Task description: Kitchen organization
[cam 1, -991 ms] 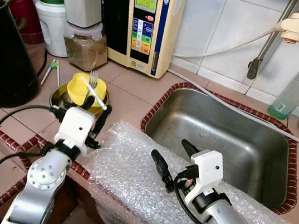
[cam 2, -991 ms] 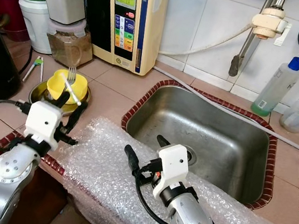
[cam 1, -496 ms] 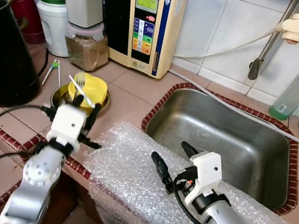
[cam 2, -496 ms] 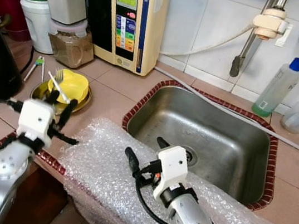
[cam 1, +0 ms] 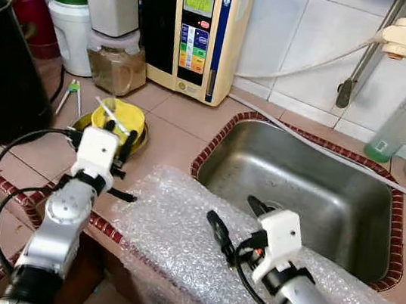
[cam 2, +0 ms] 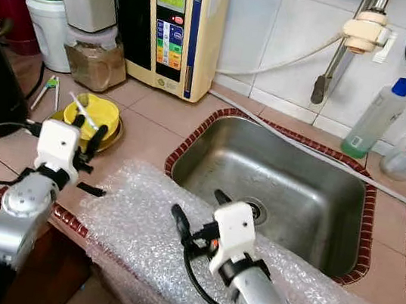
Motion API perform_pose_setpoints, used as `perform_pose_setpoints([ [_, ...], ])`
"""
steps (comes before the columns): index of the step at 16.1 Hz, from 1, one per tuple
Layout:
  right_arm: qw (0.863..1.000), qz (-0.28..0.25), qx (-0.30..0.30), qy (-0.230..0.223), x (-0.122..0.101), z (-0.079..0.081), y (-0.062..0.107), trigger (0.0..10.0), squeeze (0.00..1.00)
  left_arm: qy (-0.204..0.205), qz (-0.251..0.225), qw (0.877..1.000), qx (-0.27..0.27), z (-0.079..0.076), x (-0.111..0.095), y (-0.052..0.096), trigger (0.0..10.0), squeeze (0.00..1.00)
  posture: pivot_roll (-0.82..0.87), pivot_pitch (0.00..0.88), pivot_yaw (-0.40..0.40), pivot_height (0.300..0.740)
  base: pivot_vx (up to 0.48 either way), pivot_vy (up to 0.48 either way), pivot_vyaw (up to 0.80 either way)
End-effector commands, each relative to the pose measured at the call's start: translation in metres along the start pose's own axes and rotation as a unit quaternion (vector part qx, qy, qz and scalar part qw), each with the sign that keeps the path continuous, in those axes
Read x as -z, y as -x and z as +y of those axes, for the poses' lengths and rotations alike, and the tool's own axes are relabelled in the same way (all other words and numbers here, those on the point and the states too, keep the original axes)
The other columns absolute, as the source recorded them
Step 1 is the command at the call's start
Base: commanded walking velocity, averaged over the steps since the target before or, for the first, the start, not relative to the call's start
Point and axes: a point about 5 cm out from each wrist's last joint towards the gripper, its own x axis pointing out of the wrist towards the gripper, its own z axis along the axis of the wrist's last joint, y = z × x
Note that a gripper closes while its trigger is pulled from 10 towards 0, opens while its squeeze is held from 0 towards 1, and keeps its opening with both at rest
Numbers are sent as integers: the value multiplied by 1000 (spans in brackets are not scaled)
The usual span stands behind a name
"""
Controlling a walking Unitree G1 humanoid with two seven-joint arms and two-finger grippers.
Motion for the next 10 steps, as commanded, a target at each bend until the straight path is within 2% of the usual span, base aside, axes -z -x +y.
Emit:
perform_pose_setpoints([
  [1, 1000, -12, 2, 5, -6, 0, 2, 10000, 0, -2, -12, 1000, -3, 1, -4, -7, 4392, 0, -9, 30, -12, 740, 0, 0, 0],
  [2, 1000, -12, 2, 6, -6, 1, 2, 10000, 0, -2, -14, 1000, -5, 2, -4, -7, 5804, 0, -12, 30, -12, 740, 0, 0, 0],
  [3, 1000, -12, 3, 6, -6, 0, 3, 10000, 0, -2, -10, 1000, -12, 2, -3, -9, 10000, 0, -13, 32, -12, 740, 0, 0, 0],
  [6, 1000, -13, 1, 5, -7, 1, 3, 10000, 0, 11, -4, 1000, -16, 1, -1, -9, 10000, 0, -8, 35, -16, 740, 0, 0, 0],
  [7, 1000, -13, 0, 5, -7, 1, 2, 10000, 0, 20, -2, 1000, -14, 1, -1, -9, 10000, 200, -6, 34, -17, 740, 0, 0, 0],
  [8, 1000, -13, -1, 5, -7, 1, 2, 10000, 0, 23, 2, 1000, -14, 1, 0, -9, 10000, 792, -6, 34, -17, 740, 0, 0, 0],
  [9, 1000, -13, -2, 5, -7, 2, 2, 10000, 0, 21, 7, 1000, -16, 2, 1, -9, 10000, 831, -2, 36, -17, 740, 0, 0, 0],
  [10, 1000, -13, -2, 5, -7, 2, 2, 10000, 0, 26, 10, 1000, -14, 1, 2, -10, 10000, 1000, -2, 37, -18, 740, 0, 0, 0],
])
